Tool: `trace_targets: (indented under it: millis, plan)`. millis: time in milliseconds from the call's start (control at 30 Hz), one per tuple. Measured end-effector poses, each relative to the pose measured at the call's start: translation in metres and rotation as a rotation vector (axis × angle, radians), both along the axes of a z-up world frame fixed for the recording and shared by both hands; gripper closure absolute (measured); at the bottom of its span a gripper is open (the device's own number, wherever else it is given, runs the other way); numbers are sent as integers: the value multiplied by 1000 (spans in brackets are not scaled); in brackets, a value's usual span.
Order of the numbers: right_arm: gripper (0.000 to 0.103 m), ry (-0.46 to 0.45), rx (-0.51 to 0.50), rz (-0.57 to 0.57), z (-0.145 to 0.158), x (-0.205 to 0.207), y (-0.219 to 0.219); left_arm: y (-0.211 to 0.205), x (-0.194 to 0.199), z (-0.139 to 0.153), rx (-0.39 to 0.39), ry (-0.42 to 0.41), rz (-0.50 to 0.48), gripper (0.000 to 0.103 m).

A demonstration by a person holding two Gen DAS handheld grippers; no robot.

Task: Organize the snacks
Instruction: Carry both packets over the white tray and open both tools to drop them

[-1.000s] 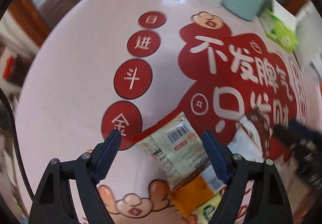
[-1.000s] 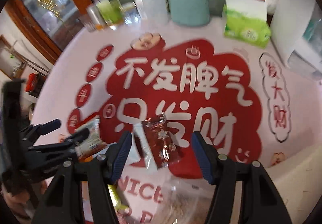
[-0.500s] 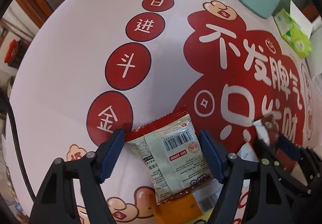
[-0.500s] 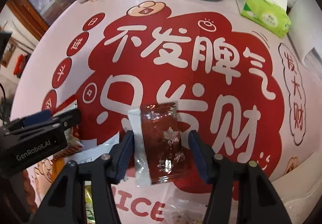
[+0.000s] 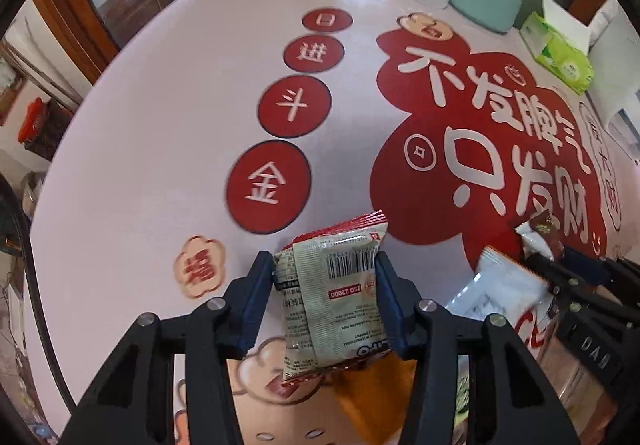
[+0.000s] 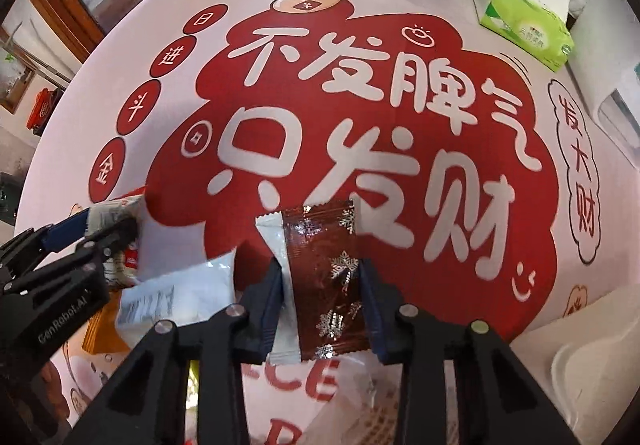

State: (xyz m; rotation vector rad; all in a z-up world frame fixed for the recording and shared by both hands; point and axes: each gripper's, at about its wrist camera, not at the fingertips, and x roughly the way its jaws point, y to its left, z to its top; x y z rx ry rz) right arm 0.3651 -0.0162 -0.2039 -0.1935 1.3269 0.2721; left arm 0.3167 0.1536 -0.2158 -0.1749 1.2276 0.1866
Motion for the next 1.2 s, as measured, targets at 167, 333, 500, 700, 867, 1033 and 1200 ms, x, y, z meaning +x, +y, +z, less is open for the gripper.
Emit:
trace_targets:
  millis: [167, 333, 500, 700, 867, 1033, 1200]
  plan:
    - [68, -24, 62, -30, 21, -17, -13, 3, -32, 35, 27, -80, -40, 55]
    - [68, -84, 139, -48, 60, -46, -26, -7, -60, 79, 34, -164, -84, 55]
    - [68, -156, 220, -45, 100, -86, -41, -31, -94, 118, 43, -238, -162, 55]
    - [68, -203, 288, -49, 131, -141, -63, -68, -135, 148, 26, -283, -252, 55]
    - [68, -241, 309, -70, 148, -180, -87, -105, -161, 164, 21, -317, -326, 55]
    - [68, -273, 331, -124, 161, -218, -123, -149, -185, 177, 3, -344, -412, 55]
    - [68, -303, 347, -201, 172, -250, -163, -198, -203, 186, -8, -359, -516, 55]
